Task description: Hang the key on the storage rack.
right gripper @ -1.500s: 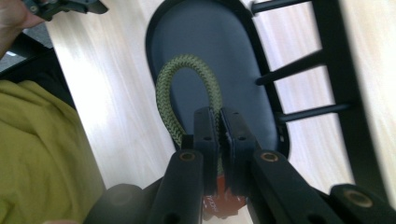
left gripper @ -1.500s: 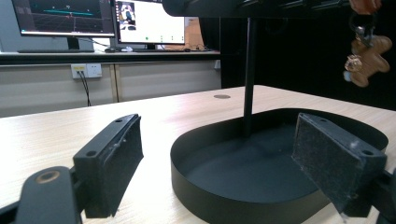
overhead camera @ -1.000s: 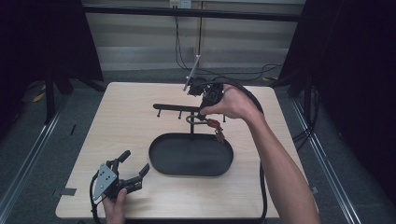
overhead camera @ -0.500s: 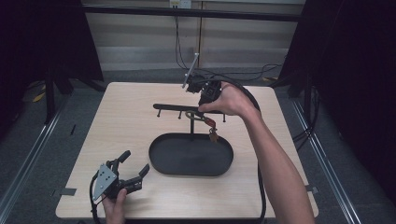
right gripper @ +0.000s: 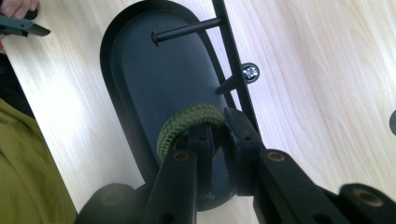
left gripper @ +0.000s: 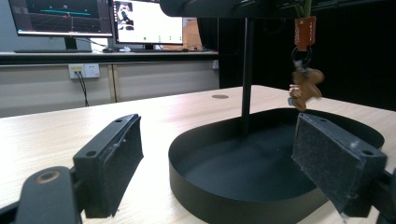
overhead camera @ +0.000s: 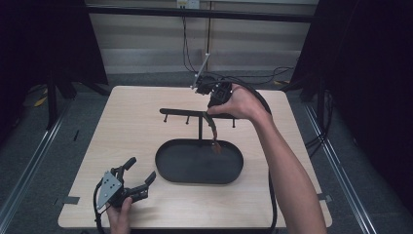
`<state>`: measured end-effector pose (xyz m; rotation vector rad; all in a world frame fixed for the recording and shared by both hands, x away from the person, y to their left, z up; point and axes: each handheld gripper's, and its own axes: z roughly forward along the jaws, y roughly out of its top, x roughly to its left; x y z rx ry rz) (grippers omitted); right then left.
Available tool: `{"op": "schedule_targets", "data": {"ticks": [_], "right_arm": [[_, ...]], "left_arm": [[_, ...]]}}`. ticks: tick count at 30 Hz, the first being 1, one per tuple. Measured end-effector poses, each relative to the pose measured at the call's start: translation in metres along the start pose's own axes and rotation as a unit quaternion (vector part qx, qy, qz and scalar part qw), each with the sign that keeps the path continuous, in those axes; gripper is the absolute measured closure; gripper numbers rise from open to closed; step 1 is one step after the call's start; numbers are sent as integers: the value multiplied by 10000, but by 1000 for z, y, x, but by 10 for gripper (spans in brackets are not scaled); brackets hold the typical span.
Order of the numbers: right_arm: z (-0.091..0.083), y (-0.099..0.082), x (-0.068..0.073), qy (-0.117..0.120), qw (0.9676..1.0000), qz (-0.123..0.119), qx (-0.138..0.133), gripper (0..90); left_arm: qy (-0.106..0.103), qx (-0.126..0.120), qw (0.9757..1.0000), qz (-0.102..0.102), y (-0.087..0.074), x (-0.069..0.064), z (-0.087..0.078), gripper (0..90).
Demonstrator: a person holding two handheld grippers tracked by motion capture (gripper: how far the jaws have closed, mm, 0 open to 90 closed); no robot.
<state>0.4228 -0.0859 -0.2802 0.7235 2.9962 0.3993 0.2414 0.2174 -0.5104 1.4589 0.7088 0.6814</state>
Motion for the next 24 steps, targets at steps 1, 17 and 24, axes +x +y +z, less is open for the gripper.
{"op": "schedule_targets", "data": {"ticks": [1,17,24], "right_arm": [[0,0,0,0,10000,0,0,818],[-1,-14,-2,-109,9999,67,-41,822],[-2,-19,-2,12,9998,161,-63,807]], "left_arm": [[0,0,10000,0,0,0,0,158],[29,0,10000,8,0,0,0,158],[16,15,10000,10,0,0,0,158]]}}
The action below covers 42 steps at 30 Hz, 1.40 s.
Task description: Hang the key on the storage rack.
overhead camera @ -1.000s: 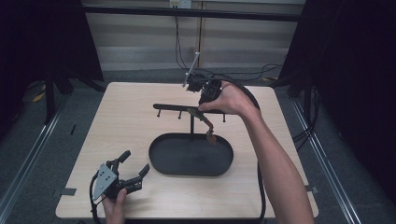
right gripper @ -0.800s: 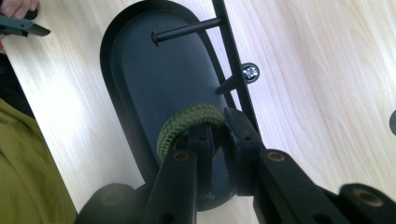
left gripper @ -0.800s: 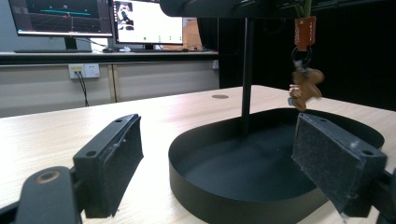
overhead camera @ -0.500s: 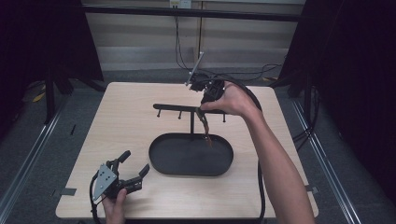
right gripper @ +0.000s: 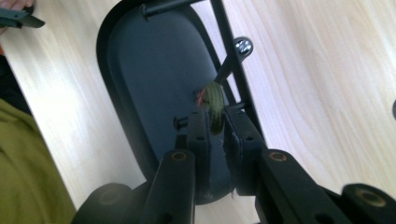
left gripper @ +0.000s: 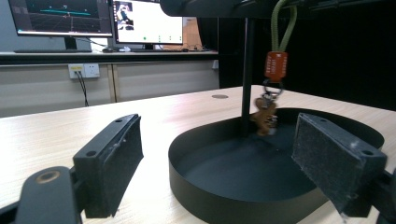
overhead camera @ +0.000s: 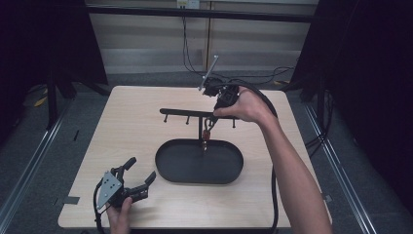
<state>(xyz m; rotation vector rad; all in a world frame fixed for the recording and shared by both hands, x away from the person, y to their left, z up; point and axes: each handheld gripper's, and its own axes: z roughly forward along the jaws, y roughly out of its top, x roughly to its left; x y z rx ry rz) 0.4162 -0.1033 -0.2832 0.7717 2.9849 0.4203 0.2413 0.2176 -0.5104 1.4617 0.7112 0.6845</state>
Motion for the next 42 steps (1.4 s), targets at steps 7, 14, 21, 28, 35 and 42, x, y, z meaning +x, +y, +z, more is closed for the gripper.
{"op": "schedule_targets", "data": {"ticks": [7,14,21,28,35,42], "right_arm": [[-5,-11,5,124,9999,75,-66,780],[-4,-24,13,57,9995,78,-285,709],[2,-41,23,-63,9960,248,-858,663],[11,-53,44,-201,9887,205,-1469,662],[20,-68,52,-37,9830,337,-1806,649],[38,-97,61,153,9684,606,-2414,620]], "left_arm": [[4,34,10000,63,0,1,-1,158],[0,24,10000,38,0,0,0,158],[10,36,10000,59,0,1,-1,158],[9,42,10000,63,0,1,-1,158],[6,29,10000,40,0,0,-1,158],[3,38,10000,61,0,1,-1,158]]}}
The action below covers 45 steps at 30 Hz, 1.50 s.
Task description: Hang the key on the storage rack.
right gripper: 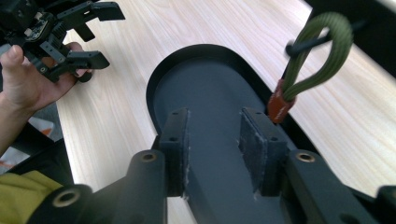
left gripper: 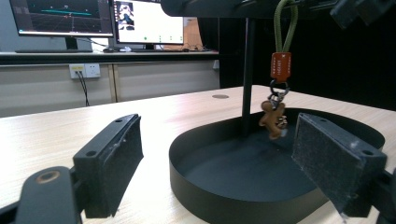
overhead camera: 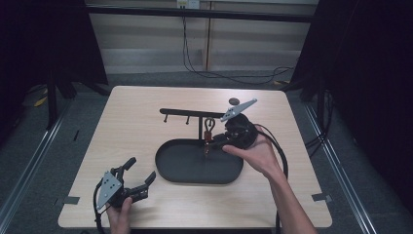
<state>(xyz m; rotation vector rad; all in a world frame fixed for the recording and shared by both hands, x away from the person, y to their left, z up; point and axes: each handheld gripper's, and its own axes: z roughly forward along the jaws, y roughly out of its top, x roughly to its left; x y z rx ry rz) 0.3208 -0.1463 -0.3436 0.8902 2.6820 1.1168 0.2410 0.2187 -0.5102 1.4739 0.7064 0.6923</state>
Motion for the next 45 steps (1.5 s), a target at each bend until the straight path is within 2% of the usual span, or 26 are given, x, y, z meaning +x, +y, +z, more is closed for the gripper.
{"op": "schedule_targets", "data": {"ticks": [3,6,7,9,13,14,16,17,18,19,20,22,25,27,29,32,33,34,36,37,38,40,42,43,44,45], "right_arm": [[0,-9,3,-17,9999,32,-160,611],[2,-29,3,-136,9983,168,-545,544],[2,-29,3,-136,9983,168,-545,544],[7,-45,3,-106,9962,279,-819,497],[12,-57,4,-164,9943,367,-990,448],[14,-67,3,-151,9915,505,-1191,405],[15,-75,2,-121,9879,599,-1424,354],[15,-75,2,-121,9879,599,-1424,354],[16,-86,2,-305,9829,701,-1677,296],[16,-86,2,-305,9829,701,-1677,296],[17,-96,1,-373,9794,770,-1827,289],[17,-104,0,-317,9770,842,-1932,252],[19,-118,2,-557,9742,943,-1975,203],[19,-130,5,-654,9701,929,-2145,159],[19,-142,7,-687,9631,1034,-2387,156],[23,-160,8,-1108,9517,1110,-2641,180],[23,-160,8,-1108,9517,1110,-2641,180],[27,-174,9,-1320,9435,1064,-2846,197],[30,-182,10,-1447,9403,1012,-2910,196],[30,-182,10,-1447,9403,1012,-2910,196],[34,-189,10,-1587,9351,982,-3012,196],[40,-194,10,-1676,9295,966,-3140,196],[43,-196,11,-1714,9259,942,-3233,196],[43,-196,11,-1714,9259,942,-3233,196],[43,-197,13,-1823,9208,869,-3337,197],[43,-197,13,-1823,9208,869,-3337,197]], "left_arm": [[-29,8,10000,24,0,0,0,158],[-1,3,10000,3,0,0,0,158],[-1,3,10000,3,0,0,0,158],[-31,-6,10000,10,0,0,0,158],[2,-12,10000,-20,0,0,0,158],[-30,-8,10000,-1,0,0,0,158],[-4,-12,10000,-21,0,0,0,158],[-13,-23,10000,-23,0,0,0,158],[-18,-8,10000,-14,0,0,0,158],[-18,-8,10000,-14,0,0,0,158],[-22,-7,10000,-3,0,0,0,158],[-24,5,10000,2,0,0,0,158],[-22,8,10000,4,0,0,0,158],[-22,3,10000,-1,0,0,0,158],[-18,-4,10000,-13,0,0,0,158],[-12,-12,10000,-24,0,0,0,158],[-12,-12,10000,-24,0,0,0,158],[-12,-10,10000,-23,0,0,0,158],[-13,-12,10000,-23,0,0,0,158],[-13,-12,10000,-23,0,0,0,158],[-15,-2,10000,-9,0,0,0,158],[-17,3,10000,-2,0,0,0,158],[-16,5,10000,1,0,0,0,158],[-16,5,10000,1,0,0,0,158],[-15,7,10000,5,0,0,0,158],[-15,7,10000,5,0,0,0,158]]}}
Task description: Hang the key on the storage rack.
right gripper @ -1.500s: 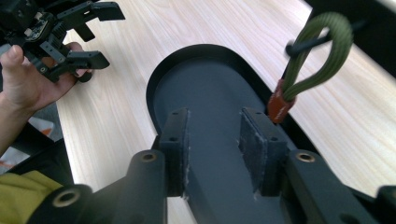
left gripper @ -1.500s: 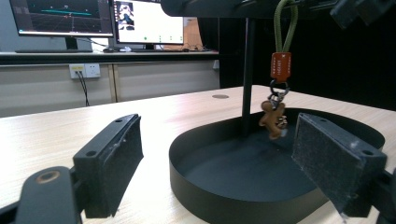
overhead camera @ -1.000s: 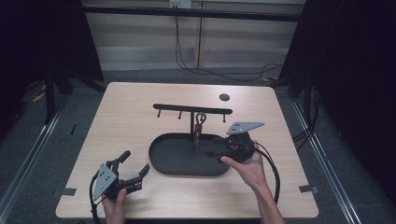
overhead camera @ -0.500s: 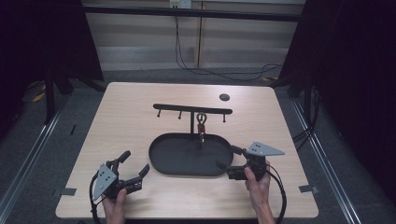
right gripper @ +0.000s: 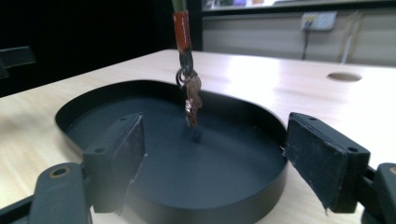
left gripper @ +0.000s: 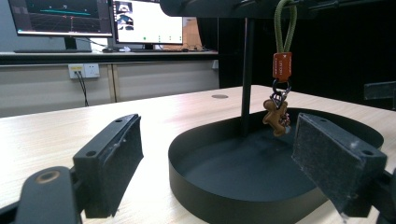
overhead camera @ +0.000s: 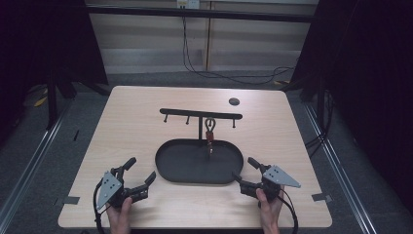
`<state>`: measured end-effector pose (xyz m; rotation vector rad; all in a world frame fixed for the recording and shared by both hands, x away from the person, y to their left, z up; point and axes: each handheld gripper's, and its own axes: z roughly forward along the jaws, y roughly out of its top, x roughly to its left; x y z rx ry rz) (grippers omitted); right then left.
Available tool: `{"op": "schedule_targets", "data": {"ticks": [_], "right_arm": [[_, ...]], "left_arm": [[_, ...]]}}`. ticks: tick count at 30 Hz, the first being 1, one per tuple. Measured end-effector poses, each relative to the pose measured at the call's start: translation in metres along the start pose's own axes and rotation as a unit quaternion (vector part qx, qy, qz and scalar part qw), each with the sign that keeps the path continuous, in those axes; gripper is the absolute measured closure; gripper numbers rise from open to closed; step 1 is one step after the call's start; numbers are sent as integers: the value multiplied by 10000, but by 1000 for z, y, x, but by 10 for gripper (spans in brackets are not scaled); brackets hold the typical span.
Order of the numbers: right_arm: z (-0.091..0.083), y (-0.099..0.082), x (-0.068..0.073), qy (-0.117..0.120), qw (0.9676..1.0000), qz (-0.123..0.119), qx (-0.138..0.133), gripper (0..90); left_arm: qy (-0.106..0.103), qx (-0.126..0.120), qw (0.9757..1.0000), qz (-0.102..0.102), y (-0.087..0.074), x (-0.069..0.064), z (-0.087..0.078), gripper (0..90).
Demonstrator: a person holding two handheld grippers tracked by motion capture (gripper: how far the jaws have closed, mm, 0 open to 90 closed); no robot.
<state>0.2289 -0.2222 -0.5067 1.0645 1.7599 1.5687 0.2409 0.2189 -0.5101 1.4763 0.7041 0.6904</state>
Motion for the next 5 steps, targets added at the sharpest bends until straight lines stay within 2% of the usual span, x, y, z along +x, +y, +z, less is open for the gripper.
{"op": "schedule_targets", "data": {"ticks": [3,5], "right_arm": [[-6,-3,3,-70,9994,-132,-310,199],[-7,-3,3,-91,9992,-154,-352,195]], "left_arm": [[3,-17,10000,-13,0,0,0,158],[1,-13,10000,-18,0,0,0,158]]}}
